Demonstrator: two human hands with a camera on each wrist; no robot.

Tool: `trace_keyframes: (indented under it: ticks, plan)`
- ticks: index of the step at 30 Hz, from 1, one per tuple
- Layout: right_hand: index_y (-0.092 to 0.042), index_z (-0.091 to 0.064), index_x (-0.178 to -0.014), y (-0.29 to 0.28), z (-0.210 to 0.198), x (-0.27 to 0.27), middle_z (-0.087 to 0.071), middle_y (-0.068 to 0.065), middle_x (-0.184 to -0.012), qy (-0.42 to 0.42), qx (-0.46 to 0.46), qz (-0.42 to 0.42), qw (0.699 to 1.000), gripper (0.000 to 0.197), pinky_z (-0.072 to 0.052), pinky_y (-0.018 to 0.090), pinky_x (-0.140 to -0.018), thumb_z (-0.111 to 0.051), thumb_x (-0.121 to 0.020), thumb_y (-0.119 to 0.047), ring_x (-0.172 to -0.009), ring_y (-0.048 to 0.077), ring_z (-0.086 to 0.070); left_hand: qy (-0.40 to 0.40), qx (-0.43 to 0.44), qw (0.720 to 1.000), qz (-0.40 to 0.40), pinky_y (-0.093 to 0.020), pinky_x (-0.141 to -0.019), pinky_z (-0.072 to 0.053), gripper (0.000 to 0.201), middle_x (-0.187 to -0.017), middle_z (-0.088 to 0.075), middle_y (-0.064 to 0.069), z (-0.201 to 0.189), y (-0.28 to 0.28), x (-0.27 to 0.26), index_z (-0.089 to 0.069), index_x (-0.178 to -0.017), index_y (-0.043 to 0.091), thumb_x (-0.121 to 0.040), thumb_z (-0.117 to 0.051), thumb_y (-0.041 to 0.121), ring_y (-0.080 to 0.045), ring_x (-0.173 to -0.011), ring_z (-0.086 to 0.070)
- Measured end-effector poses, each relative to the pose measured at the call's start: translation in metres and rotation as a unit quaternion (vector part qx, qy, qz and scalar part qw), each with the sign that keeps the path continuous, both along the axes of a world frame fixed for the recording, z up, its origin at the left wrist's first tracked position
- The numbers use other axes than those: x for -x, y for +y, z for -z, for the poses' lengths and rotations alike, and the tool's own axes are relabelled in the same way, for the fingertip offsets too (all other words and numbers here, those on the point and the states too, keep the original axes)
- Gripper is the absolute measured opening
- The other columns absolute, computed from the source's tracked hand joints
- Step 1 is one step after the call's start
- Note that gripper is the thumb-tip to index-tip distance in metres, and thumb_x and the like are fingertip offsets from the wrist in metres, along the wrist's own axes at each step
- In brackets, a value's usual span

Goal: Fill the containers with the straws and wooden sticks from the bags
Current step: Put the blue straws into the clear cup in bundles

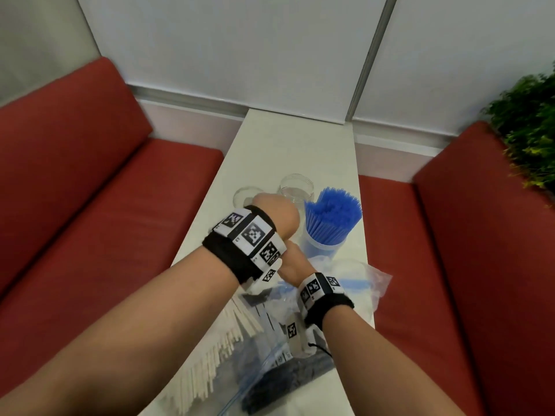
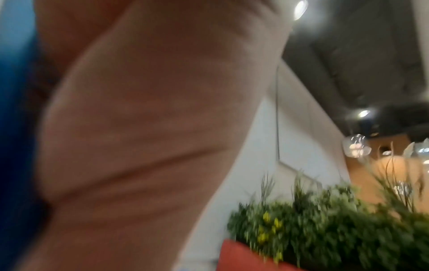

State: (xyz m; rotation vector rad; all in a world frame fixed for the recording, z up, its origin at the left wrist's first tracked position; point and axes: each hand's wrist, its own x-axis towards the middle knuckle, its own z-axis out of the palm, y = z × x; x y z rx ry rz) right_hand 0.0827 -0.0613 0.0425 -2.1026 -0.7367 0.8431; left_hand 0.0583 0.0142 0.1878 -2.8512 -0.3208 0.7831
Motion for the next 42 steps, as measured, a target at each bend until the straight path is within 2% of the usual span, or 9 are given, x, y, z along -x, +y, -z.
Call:
trace_keyframes:
  ticks: [4, 9, 14, 18, 23, 26, 33, 37, 42]
  plan:
    - [-0.014, -0.056, -0.065, 0.0, -0.02, 0.004, -0.058, -0.004, -0.058, 0.037, -0.12, 0.078, 0.989, 0.029, -0.04, 0.011, -0.048, -0.066, -0.091, -0.01, -0.056, 0.009, -0.053, -0.195, 0.023, 0.98, 0.011, -0.026, -0.05, -0.031, 0.051, -0.061, -0.052, 0.005, -0.037, 0.013, -0.001, -0.047, -0.058, 0.022, -0.086, -0.055, 0.064, -0.013, -0.054, -0.048]
    - [-0.013, -0.046, -0.066, 0.0, -0.06, 0.001, -0.041, -0.004, -0.042, 0.048, -0.221, 0.109, 0.968, 0.027, -0.034, 0.025, -0.044, -0.063, -0.087, -0.011, -0.039, 0.011, -0.038, -0.372, 0.187, 0.905, 0.087, -0.031, -0.061, -0.043, 0.048, -0.072, -0.063, 0.008, -0.027, 0.0, 0.004, -0.066, -0.075, 0.023, -0.097, -0.041, 0.057, -0.013, -0.071, -0.06]
    - [-0.019, -0.043, -0.061, -0.023, -0.096, -0.02, -0.033, -0.003, -0.047, 0.062, -0.292, 0.146, 0.943, 0.04, -0.033, 0.026, -0.046, -0.068, -0.093, -0.019, -0.042, 0.014, -0.033, -0.664, 0.465, 0.575, -0.108, -0.03, -0.09, -0.051, 0.032, -0.102, -0.07, 0.009, -0.018, 0.004, 0.006, -0.068, -0.106, 0.018, -0.101, -0.045, 0.039, -0.006, -0.097, -0.064]
    - [-0.027, -0.046, -0.05, -0.032, -0.133, -0.03, -0.035, -0.004, -0.049, 0.077, -0.372, 0.182, 0.907, 0.047, -0.036, 0.028, -0.048, -0.074, -0.087, -0.028, -0.041, 0.015, -0.032, -0.319, 0.627, 0.599, -0.382, -0.041, -0.095, -0.047, 0.059, -0.112, -0.068, -0.012, 0.042, -0.002, 0.012, -0.066, -0.114, 0.005, -0.104, -0.029, 0.05, -0.03, -0.105, -0.063]
    - [-0.027, -0.043, -0.053, -0.038, -0.144, -0.029, -0.033, -0.003, -0.049, 0.091, -0.423, 0.176, 0.884, 0.047, -0.035, 0.029, -0.05, -0.073, -0.089, -0.02, -0.043, 0.016, -0.032, -0.056, 0.839, 0.234, -0.489, -0.046, -0.091, -0.054, 0.045, -0.107, -0.065, -0.022, 0.103, -0.025, 0.018, -0.065, -0.102, -0.008, -0.101, -0.049, 0.034, -0.037, -0.097, -0.066]
    - [-0.021, -0.05, -0.061, -0.044, -0.138, -0.027, -0.044, 0.002, -0.054, 0.058, -0.418, 0.163, 0.892, 0.036, -0.043, 0.034, -0.061, -0.073, -0.089, -0.019, -0.053, 0.021, -0.045, -0.062, 0.849, 0.13, -0.508, -0.041, -0.074, -0.061, 0.035, -0.088, -0.067, -0.021, 0.114, -0.03, 0.011, -0.065, -0.095, -0.011, -0.1, -0.05, 0.02, -0.032, -0.079, -0.068]
    - [-0.023, -0.044, -0.055, -0.046, -0.125, -0.039, -0.04, -0.002, -0.051, 0.053, -0.389, 0.156, 0.906, 0.048, -0.049, 0.032, -0.063, -0.07, -0.094, -0.032, -0.05, 0.019, -0.048, -0.086, 0.838, 0.167, -0.512, -0.02, -0.041, -0.051, 0.031, -0.069, -0.059, -0.011, 0.121, -0.026, -0.007, -0.063, -0.085, -0.002, -0.096, -0.06, 0.027, -0.016, -0.05, -0.059]
    - [-0.018, -0.059, -0.057, -0.059, -0.122, -0.066, -0.062, 0.009, -0.063, -0.007, -0.253, 0.104, 0.962, 0.042, -0.055, 0.03, -0.066, -0.068, -0.095, -0.032, -0.064, 0.018, -0.063, -0.139, 0.807, 0.268, -0.507, -0.014, -0.026, -0.019, 0.021, -0.064, -0.039, -0.001, 0.13, -0.022, -0.019, -0.05, -0.086, 0.012, -0.102, -0.047, 0.026, -0.005, -0.035, -0.036]
    - [-0.003, -0.074, -0.088, -0.083, -0.128, -0.112, -0.075, 0.02, -0.085, 0.012, -0.053, 0.032, 0.998, 0.022, -0.06, 0.03, -0.066, -0.074, -0.086, -0.025, -0.066, 0.026, -0.069, -0.205, 0.718, 0.472, -0.468, -0.018, -0.034, -0.034, 0.025, -0.065, -0.052, -0.009, 0.144, -0.02, -0.043, -0.057, -0.103, 0.002, -0.102, -0.046, 0.025, -0.015, -0.042, -0.047]
